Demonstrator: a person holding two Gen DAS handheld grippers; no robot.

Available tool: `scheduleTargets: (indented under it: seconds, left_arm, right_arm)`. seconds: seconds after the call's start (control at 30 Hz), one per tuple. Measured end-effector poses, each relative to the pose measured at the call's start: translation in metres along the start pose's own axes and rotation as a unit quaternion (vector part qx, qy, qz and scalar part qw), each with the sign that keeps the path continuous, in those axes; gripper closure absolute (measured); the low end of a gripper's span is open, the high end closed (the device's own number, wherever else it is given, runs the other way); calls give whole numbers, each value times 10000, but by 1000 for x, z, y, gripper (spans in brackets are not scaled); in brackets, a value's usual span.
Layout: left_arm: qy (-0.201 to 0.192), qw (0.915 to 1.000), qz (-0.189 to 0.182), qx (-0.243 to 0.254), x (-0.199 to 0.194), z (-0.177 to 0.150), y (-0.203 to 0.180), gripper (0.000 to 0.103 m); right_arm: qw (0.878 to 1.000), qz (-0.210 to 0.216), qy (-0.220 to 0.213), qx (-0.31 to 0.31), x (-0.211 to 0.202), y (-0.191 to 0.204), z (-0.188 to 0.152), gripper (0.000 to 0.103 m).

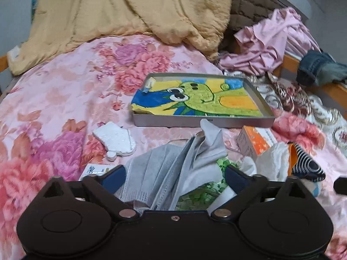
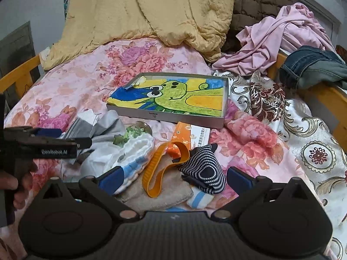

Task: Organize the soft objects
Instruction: 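Lower the left gripper onto the grey face mask and close it, then grasp the white-and-blue wipes packet with the right gripper while the left lifts the mask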

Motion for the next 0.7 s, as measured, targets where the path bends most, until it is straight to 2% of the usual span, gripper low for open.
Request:
scheduleTargets:
  seconds: [0.17, 0.23, 0.33, 0.37, 0.43, 0.5, 0.53, 0.63, 0.7]
  left_arm:
    - [151, 9997, -208, 64, 10, -7, 2, 34]
    - [200, 9995, -229, 102, 13, -9, 4, 49]
    - [201, 9995, -207, 136, 13, -9, 7, 63]
    - [192, 9995, -219, 127, 12, -8, 8, 64]
    - [199, 9994, -273, 66, 11, -7, 10, 74]
    - [195, 9993, -303, -3, 9, -6, 11, 78]
    - [189, 9993, -317, -38, 8, -7, 13, 84]
    - [156, 9994, -290, -107, 1, -7, 17, 94]
    - [98, 9994, -241, -213, -8, -7, 22, 98]
  right_arm:
    - [10000, -19, 79, -6, 12, 4, 4, 0]
    - [10000, 1, 79, 31, 17, 7, 6, 0]
    - [10000, 44, 88, 11, 22, 13, 8, 0]
    - [9999, 53, 95, -5, 23, 16, 9, 0]
    - [9999, 85, 112, -14, 26, 20, 9, 0]
    - [9998, 141, 133, 15, 28, 23, 8, 0]
    - [9998, 161, 142, 20, 29, 24, 8, 0]
    - [9995, 262, 159, -29, 30, 28, 9, 0]
    - [9992, 363, 112, -126, 29, 33, 11, 0]
Point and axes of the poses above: each gripper's, at about its wrist camera, not at the fingertips, and x roughly the way its jaws point, y to its left, z to its top, the point moved 10 cm from there along x, roughly the way its jaws point, and after that the axes turned 10 degrees about -y, right-handed, at the moved point
